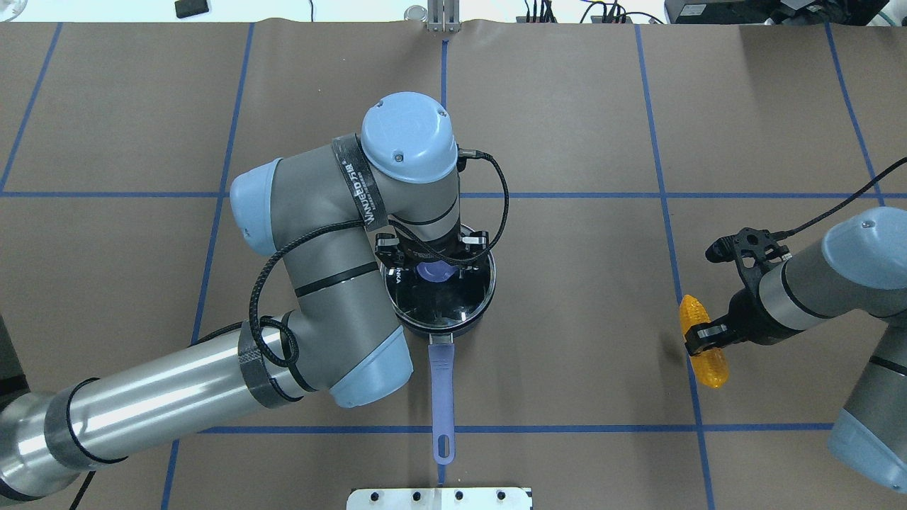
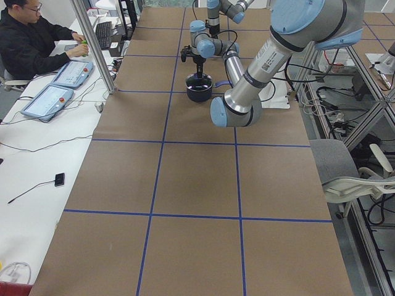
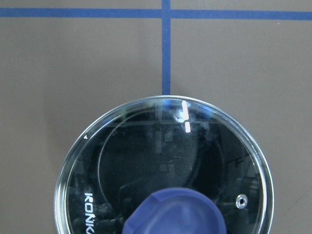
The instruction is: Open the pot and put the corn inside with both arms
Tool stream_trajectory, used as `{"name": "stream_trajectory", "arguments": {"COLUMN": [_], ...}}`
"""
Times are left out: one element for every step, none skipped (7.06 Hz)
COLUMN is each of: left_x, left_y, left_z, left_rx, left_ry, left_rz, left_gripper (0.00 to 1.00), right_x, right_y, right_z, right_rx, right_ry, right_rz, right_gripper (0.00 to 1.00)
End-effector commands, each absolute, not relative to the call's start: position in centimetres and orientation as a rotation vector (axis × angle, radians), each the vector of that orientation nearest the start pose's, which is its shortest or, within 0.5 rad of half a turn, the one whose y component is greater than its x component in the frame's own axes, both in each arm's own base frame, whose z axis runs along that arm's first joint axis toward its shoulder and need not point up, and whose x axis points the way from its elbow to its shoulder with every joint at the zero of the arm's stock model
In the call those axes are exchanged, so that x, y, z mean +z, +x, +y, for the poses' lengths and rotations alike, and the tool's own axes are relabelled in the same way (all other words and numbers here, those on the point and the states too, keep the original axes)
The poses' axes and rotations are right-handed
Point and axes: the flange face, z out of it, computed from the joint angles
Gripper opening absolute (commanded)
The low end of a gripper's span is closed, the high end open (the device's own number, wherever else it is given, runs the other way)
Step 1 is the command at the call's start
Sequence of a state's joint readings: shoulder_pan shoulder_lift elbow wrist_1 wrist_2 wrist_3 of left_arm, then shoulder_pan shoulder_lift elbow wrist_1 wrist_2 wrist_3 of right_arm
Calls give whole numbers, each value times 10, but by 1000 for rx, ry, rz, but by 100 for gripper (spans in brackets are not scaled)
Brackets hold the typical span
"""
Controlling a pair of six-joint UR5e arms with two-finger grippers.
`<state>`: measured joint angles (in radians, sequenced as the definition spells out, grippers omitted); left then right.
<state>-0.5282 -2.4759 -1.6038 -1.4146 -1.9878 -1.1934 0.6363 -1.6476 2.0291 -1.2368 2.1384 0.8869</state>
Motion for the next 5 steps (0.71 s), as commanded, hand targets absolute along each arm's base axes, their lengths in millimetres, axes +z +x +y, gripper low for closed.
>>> {"name": "stream_trajectory", "arguments": {"left_x": [94, 94, 95, 106, 122], "left_y": [532, 523, 509, 490, 470], "left_z": [-450, -459, -468, -475, -480], "left_rx": [-2, -5, -14, -9, 9], "left_ry": [9, 22, 37, 56, 82], "left_rz": [888, 887, 890, 883, 875], "left_gripper": [65, 65, 65, 65, 65], "right_x": [405, 370, 328, 280, 245], "right_y": [-334, -346, -365, -383, -401], "right_z": [-347, -360, -373, -384, -384], "right_rx": [-262, -270, -269, -260, -269], "right_ry": [-2, 11, 6, -13, -24], "right_rz": [-950, -987, -983, -969, -964], "right_gripper": [42, 42, 42, 42, 42]}}
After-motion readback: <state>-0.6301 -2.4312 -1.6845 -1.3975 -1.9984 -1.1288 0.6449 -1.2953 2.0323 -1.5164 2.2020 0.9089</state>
